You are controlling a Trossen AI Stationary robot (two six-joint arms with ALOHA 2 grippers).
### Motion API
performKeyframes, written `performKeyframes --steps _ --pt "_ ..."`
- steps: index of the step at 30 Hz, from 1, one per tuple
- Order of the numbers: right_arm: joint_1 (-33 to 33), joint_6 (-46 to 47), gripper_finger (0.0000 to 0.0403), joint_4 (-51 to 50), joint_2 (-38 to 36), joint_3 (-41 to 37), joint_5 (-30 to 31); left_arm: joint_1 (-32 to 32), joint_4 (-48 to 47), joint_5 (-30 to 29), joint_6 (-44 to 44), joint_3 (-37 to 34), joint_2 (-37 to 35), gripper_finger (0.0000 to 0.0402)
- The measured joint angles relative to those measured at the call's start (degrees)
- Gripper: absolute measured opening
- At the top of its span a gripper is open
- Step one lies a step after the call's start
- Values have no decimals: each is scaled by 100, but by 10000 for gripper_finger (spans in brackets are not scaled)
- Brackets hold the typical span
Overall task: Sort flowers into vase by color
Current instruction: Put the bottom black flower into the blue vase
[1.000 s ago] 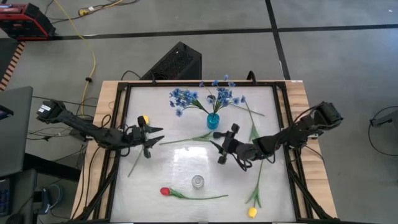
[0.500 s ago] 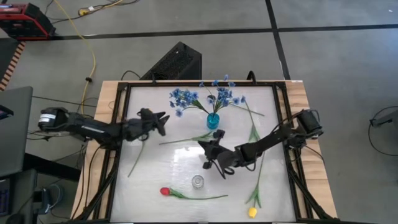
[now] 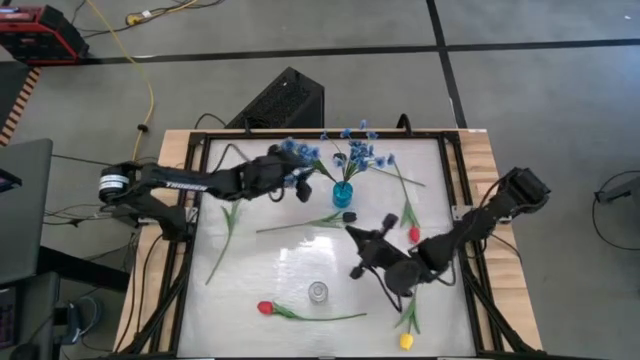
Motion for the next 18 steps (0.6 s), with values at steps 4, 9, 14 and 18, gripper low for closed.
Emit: performKeyframes --steps 4,9,14,18 --pt "350 364 18 -616 -102 -2 490 -204 -1692 -301 626 1191 402 153" --pt "569 969 24 -1371 -217 -2 791 -420 -3178 -673 1114 2267 828 153" --pt "568 1392 23 -1889 -274 -2 835 -588 -4417 -842 1250 2956 1009 153" --pt "579 1572 21 -2258 -274 -2 812 -742 -5495 -660 1277 3372 981 153"
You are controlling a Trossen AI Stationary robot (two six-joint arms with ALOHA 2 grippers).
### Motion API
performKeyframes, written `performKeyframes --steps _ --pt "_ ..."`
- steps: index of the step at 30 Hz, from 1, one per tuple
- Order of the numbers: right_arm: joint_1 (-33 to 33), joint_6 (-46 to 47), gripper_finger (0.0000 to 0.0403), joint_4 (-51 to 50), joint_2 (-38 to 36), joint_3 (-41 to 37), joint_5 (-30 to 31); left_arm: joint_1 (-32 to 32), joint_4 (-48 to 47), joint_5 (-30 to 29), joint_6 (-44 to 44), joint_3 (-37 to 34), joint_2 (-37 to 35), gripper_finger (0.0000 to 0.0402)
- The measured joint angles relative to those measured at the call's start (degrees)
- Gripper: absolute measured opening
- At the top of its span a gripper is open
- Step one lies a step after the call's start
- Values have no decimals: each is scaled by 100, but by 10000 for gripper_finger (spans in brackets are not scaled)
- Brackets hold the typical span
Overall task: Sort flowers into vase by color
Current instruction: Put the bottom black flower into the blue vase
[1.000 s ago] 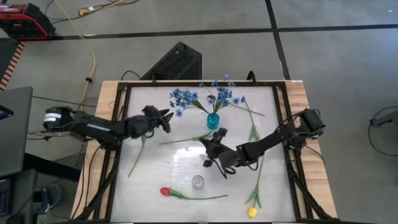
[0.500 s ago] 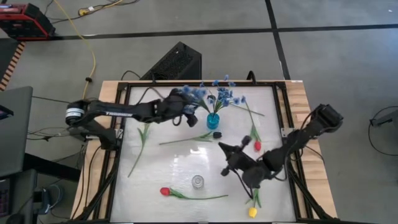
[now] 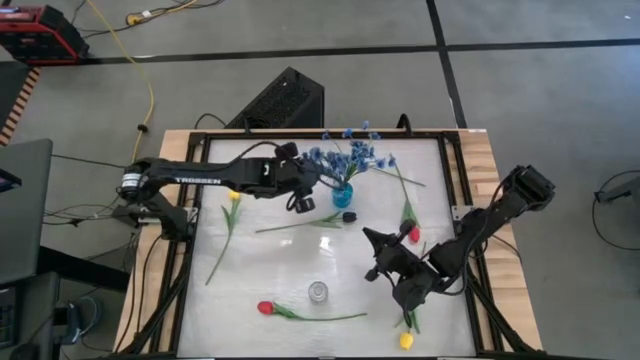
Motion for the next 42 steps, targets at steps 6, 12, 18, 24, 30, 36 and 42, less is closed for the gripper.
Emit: performKeyframes --steps 6,12,18,24,30,36,42 --pt "-136 64 23 -347 -6 -2 -772 -343 -2007 405 -217 654 -125 153" --pt "-524 192 27 -950 -67 -2 -3416 -732 -2928 485 -1653 638 -363 153" --pt "-825 211 31 -1238 -70 -2 -5111 -1367 -2615 219 -2231 -281 -504 153" --pt "-856 36 32 -1377 -70 -4 -5666 -1694 188 384 -1630 -2083 -662 153" --pt "-853 18 33 -1358 -70 -4 -5742 -1179 2670 996 -859 -3232 -488 153" --pt "-853 282 33 -1390 -70 -4 -5727 -500 3162 1400 -869 -3556 -442 153" --pt "-854 252 33 -1407 -70 -4 -5675 -187 3510 2027 -804 -3805 -442 153"
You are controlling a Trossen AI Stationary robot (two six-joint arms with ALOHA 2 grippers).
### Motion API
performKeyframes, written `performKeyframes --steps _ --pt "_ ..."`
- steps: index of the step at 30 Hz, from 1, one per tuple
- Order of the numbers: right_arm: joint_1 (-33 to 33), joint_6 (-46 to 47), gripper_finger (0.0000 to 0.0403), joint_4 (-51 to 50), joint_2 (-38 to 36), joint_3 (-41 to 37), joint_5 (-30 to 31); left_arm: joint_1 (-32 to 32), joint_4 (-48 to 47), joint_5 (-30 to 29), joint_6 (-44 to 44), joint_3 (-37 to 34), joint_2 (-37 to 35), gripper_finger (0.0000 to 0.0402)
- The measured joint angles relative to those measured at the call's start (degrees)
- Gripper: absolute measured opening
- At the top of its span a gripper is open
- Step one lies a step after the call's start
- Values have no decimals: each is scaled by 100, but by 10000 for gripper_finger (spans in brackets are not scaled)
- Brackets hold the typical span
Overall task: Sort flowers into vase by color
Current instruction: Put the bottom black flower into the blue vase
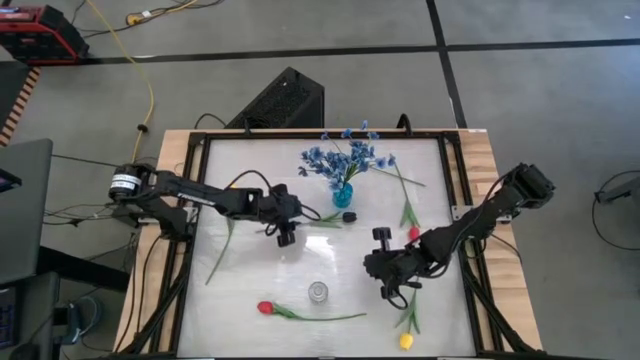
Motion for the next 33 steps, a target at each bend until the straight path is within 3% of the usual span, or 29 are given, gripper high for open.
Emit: performKeyframes --steps 15,22,25,30,33 --pt "-158 -149 33 11 0 0 12 68 1427 253 -502 -1097 127 153" --pt "-160 -149 34 -62 2 0 14 6 1538 338 -374 -1081 424 149" --pt "-158 -107 34 -138 2 0 12 -64 1455 343 -226 -1072 433 121" --pt "-93 -21 34 -761 2 0 -236 -94 597 493 -150 -769 345 20" --pt "1 336 34 -1305 1 2 -302 -127 -241 612 -51 -526 119 8"
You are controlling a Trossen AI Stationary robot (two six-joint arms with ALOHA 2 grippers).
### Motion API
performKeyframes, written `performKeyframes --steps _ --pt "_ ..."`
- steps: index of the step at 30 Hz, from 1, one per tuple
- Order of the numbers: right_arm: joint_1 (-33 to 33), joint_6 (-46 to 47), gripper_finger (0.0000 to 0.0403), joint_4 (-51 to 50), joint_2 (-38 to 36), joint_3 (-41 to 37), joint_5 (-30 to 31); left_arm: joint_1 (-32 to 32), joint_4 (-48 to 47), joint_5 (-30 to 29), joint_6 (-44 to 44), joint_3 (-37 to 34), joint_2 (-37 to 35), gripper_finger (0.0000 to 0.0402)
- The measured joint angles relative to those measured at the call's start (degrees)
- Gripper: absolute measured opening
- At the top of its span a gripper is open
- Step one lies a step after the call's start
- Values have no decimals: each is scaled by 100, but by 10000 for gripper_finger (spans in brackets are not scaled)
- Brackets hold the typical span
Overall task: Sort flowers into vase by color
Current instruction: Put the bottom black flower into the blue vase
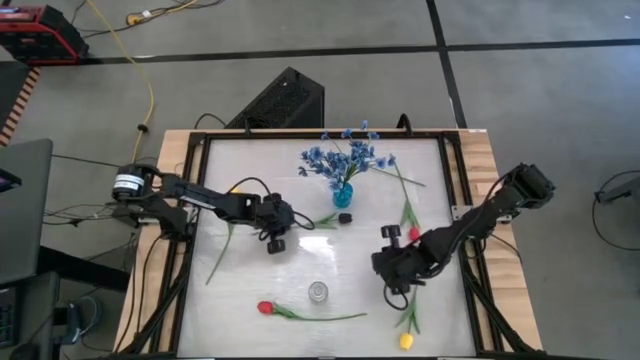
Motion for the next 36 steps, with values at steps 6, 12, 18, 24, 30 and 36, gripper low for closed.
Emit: performKeyframes --steps 6,12,18,24,30,36 --pt "330 1233 34 -1187 -74 -9 302 -224 -873 -142 353 412 -1029 1" --pt "863 1527 31 -426 -447 -629 1351 -578 59 -276 702 225 -2351 0" --pt "607 347 28 2731 -1025 -1634 1471 -853 2898 389 1097 -738 -3002 0" --pt "-97 -1665 32 6271 -1124 -2002 865 -856 5799 550 671 -1565 -2540 0" --pt "-743 -2773 32 8503 -692 -2004 483 -919 7474 685 446 -1603 -1425 0" --pt "-992 -2889 52 9216 -101 -1813 217 -942 7856 1167 436 -975 -486 0"
